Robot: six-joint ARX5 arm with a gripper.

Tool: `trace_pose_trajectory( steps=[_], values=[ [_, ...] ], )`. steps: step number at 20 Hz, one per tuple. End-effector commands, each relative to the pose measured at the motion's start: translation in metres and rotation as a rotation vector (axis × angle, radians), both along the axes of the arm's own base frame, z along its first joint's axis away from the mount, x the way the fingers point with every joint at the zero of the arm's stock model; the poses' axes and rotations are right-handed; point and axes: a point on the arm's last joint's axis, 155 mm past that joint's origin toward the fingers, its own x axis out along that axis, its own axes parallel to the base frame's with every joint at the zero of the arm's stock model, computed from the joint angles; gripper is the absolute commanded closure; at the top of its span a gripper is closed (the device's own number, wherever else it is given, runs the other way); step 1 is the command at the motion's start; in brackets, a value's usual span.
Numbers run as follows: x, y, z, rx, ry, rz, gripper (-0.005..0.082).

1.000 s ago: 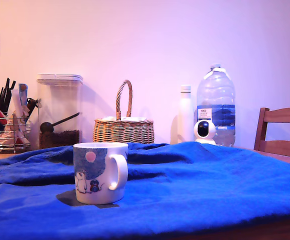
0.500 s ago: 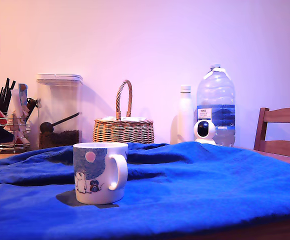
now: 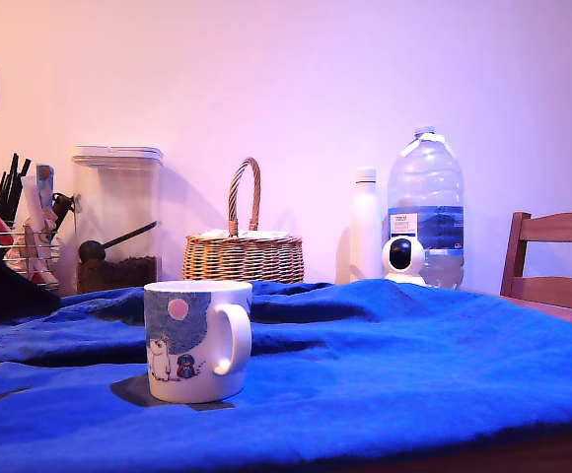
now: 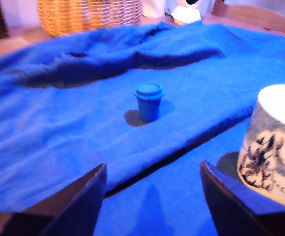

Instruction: Pick up the coffee capsules on the table and drop them inside the coffee cup

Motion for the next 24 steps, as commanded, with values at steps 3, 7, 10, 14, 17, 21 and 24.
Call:
trace_pose_trajectory(
  steps=[3,7,10,14,17,21,24],
  values=[
    [0.012,-0.014,-0.001,-0.002,-0.009,-0.039,0.0220],
    [0.026,-0.028,-0.007,0.008,-0.010,-0.074,0.0221],
    [0.038,-0.033,-0.011,0.008,-0.010,-0.083,0.0221],
    [0.055,-0.038,-0.013,0.008,-0.019,-0.087,0.0221],
    [0.063,-0.039,-0.015,0.007,-0.019,-0.087,0.0221],
    [0.068,-0.039,-0.012,0.015,-0.037,-0.089,0.0221],
    [0.071,-0.040,-0.012,0.019,-0.036,-0.089,0.0221]
  ],
)
